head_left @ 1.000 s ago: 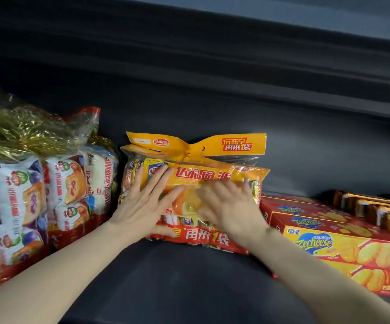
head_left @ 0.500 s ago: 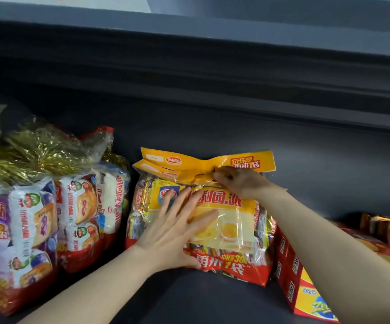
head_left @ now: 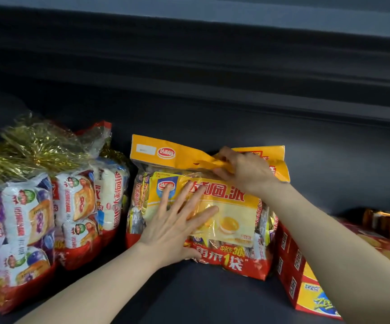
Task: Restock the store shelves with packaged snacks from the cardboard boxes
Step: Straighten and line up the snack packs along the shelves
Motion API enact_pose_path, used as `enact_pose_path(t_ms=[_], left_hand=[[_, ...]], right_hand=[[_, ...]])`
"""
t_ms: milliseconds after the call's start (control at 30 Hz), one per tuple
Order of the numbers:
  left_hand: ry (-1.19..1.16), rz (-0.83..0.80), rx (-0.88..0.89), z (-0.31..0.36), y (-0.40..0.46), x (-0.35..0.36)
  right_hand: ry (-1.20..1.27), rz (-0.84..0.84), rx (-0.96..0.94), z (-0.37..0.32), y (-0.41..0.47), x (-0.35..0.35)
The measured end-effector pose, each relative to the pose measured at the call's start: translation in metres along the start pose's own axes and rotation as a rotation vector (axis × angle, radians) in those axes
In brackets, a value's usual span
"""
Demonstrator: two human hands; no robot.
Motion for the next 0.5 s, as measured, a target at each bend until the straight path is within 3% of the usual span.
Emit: enact_pose_path(t_ms=[67, 133, 233, 400, 500], left_hand=[[0.012, -0.01, -0.007, 0.001, -0.001, 0.0], [0.026, -0.024, -0.019, 0.001, -0.001, 0.0], [0.033, -0.06, -0.031, 0.002, -0.002, 0.001], [0.006, -0.096, -0.043, 0.005, -0.003, 0.002], [-0.006, -0.118, -0.04, 0.006, -0.001, 0.0]], right_hand=[[0.031, 0.024, 0.038, 0.011, -0.001, -0.013], [-0.05, 0.182, -0.069, 0.0, -0.003, -0.031], [-0.067, 0.229, -0.163, -0.013, -0.012, -0.022], [-0.055, 0.241, -0.067, 0.004, -0.004, -0.032], [-0.184, 0.437, -0.073, -0.004, -0.01, -0.043]])
Point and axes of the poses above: each hand's wrist, its own y-axis towards the middle knuckle, its own x-axis out of the palm, z = x × y, the point moved 9 cm from there along y, towards the middle knuckle, and after that the axes turned 7 degrees about y, right-handed, at the moved point
